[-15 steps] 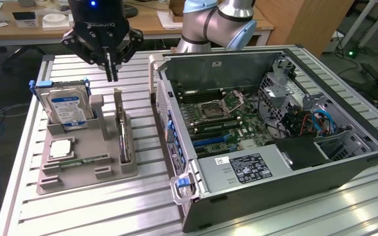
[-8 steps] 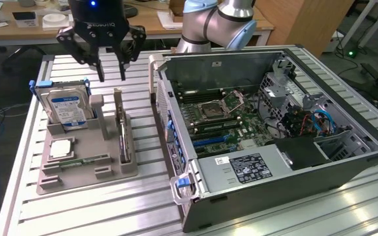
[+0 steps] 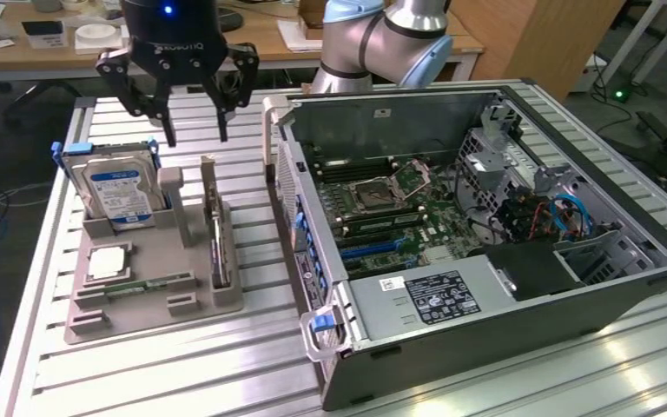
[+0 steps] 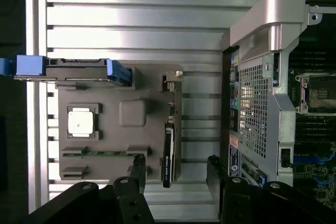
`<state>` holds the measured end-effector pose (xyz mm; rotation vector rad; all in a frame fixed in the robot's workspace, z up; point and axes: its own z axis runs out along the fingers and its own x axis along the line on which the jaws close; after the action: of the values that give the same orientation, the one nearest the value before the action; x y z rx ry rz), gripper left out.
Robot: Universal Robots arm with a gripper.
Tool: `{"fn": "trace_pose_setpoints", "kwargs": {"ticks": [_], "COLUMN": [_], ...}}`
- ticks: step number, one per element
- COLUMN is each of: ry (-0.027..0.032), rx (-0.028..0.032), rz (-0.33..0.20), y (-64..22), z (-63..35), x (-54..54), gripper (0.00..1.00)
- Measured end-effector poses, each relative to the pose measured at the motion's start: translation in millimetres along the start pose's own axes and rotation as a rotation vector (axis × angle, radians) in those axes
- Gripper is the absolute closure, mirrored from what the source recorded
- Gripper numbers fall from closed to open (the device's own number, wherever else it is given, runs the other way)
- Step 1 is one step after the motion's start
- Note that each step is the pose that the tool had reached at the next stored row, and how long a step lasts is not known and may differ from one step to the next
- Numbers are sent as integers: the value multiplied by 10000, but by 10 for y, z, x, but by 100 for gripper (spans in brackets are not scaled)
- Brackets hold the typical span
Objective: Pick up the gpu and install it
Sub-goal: 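Pick up the gpu and move the gpu toward the slot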
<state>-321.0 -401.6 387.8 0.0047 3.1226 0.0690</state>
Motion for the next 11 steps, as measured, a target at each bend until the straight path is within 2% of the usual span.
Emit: {"fn": "trace_pose_setpoints", "kwargs": {"ticks": [3,11], "ry": [32,37], "rx": [2,1], "rz": [-121,-165], "y": [-25,-58], "z": [34,178], "x": [0,2], "gripper": [41,41]}}
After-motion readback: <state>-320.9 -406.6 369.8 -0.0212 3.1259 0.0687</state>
